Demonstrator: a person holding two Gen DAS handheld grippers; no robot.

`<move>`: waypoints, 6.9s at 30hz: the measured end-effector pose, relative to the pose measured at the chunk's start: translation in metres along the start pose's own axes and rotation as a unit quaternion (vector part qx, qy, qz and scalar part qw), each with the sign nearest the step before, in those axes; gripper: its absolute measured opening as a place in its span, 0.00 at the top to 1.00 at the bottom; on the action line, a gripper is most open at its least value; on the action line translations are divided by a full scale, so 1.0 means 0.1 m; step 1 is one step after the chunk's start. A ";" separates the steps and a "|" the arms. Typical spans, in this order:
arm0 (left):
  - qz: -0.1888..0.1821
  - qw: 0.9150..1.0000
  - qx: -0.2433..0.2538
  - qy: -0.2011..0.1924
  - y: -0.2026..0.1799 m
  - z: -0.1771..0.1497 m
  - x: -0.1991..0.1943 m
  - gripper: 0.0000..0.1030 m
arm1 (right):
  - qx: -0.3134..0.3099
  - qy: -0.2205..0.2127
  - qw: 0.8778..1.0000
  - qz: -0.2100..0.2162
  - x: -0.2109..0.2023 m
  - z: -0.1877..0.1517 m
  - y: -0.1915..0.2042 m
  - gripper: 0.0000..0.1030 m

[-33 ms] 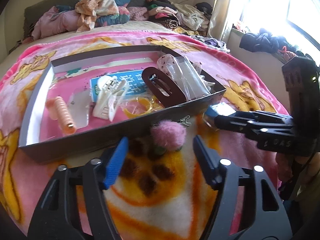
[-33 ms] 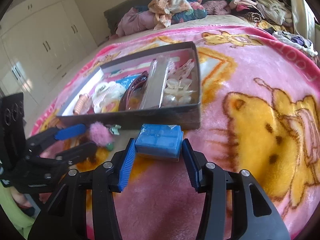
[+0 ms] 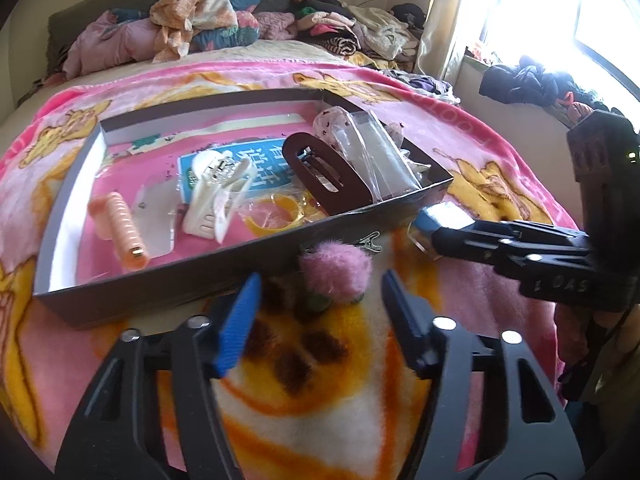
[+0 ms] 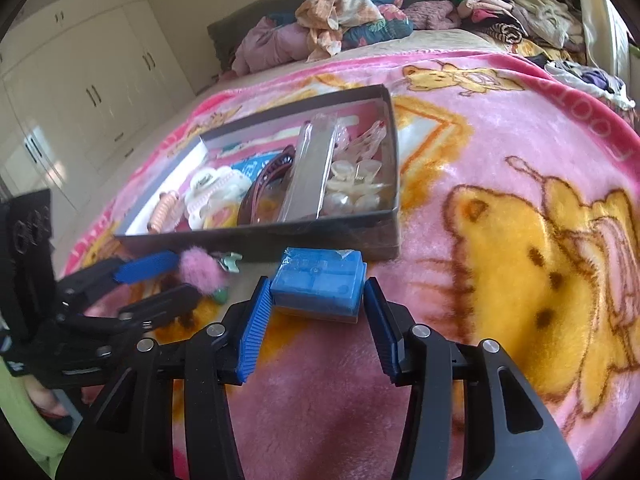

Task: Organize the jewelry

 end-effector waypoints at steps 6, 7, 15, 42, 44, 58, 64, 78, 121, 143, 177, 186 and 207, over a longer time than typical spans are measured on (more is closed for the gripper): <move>-0.007 1.000 0.003 0.009 -0.03 -0.01 0.05 0.83 | -0.004 -0.020 1.000 0.008 -0.16 0.09 0.01 0.56; -0.007 1.000 0.004 0.009 -0.03 -0.01 0.04 0.84 | -0.005 -0.022 1.000 0.009 -0.18 0.10 0.02 0.56; -0.014 1.000 -0.001 -0.018 -0.04 0.05 -0.21 0.86 | -0.017 -0.038 0.999 0.013 -0.29 0.16 0.11 0.56; 0.020 0.995 -0.049 -0.080 0.53 0.28 -0.65 0.92 | -0.057 -0.059 0.996 0.022 -0.29 0.42 0.59 0.56; 0.022 0.995 -0.056 -0.083 0.60 0.30 -0.64 0.93 | -0.060 -0.056 0.996 0.020 -0.25 0.42 0.61 0.56; 0.053 0.992 -0.086 -0.075 0.97 0.26 -0.53 0.96 | -0.061 -0.029 0.998 -0.001 0.11 0.48 0.72 0.56; 0.060 0.992 -0.084 -0.072 1.00 0.23 -0.52 0.96 | -0.087 -0.018 0.996 -0.019 0.31 0.47 0.87 0.56; 0.068 0.992 -0.079 -0.065 0.99 0.19 -0.51 0.96 | -0.094 -0.018 0.995 -0.021 0.38 0.36 0.97 0.46; 0.070 0.990 -0.047 -0.112 0.43 0.19 -1.06 0.11 | 0.004 -0.146 0.987 -0.065 -0.78 0.21 0.50 0.06; 0.085 0.987 -0.032 -0.135 0.16 -0.09 -1.20 0.11 | -0.029 -0.187 0.976 -0.103 -1.21 -0.10 0.57 0.06; 0.124 0.973 -0.006 -0.197 -0.08 -0.49 -1.42 0.11 | -0.054 -0.246 0.959 -0.132 -1.38 -0.62 0.74 0.06; 0.131 0.971 -0.007 -0.202 -0.10 -0.50 -1.41 0.11 | -0.050 -0.272 0.953 -0.124 -1.43 -0.58 0.72 0.06; 0.148 0.964 -0.005 -0.221 -0.09 -0.45 -1.48 0.11 | -0.064 -0.277 0.951 -0.119 -1.43 -0.57 0.79 0.06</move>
Point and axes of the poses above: each gripper's, at about its wrist camera, not at the fingertips, and x roughly the way its jaws point, y to its left, z to its top, the point moved 5 cm from there along x, roughly the way its jaws point, and after that the axes turned 7 degrees about -z, right-handed, at the moved point
